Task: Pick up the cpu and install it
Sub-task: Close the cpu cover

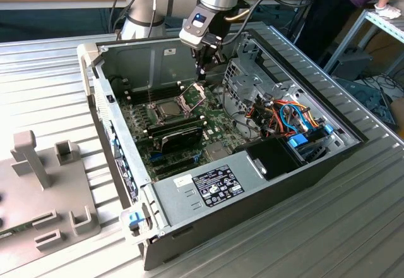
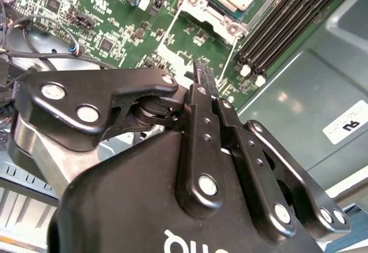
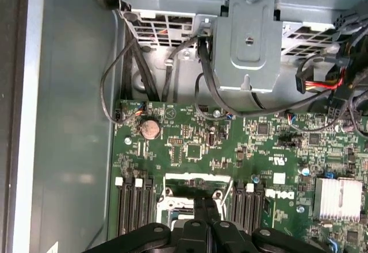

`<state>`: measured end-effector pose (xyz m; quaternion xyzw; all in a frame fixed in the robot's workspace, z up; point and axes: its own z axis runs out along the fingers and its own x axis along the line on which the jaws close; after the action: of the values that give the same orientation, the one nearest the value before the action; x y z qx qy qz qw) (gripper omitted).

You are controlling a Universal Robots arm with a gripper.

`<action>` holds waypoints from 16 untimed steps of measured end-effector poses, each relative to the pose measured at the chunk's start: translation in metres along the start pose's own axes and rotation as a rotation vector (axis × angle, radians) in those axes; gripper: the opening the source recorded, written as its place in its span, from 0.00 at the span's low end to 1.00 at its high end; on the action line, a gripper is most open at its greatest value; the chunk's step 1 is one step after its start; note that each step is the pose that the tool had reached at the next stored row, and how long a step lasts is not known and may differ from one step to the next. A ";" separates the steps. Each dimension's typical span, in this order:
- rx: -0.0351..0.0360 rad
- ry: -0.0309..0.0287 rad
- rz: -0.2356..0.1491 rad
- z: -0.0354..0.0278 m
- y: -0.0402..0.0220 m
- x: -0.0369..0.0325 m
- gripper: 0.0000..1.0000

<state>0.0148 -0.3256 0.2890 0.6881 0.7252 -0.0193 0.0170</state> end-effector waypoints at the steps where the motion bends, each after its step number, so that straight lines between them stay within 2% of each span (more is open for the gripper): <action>1: 0.0000 0.0000 0.000 0.0000 0.0031 -0.0002 0.11; 6: 0.0001 -0.0002 0.000 0.0004 0.0169 -0.0009 0.11; 11: 0.0000 -0.0002 0.000 0.0015 0.0268 -0.0013 0.11; 15: 0.0001 -0.0002 0.000 0.0062 0.0300 -0.0013 0.11; 16: 0.0000 -0.0002 0.000 0.0102 0.0311 -0.0011 0.11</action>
<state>0.0458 -0.3256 0.2787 0.6881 0.7252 -0.0193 0.0170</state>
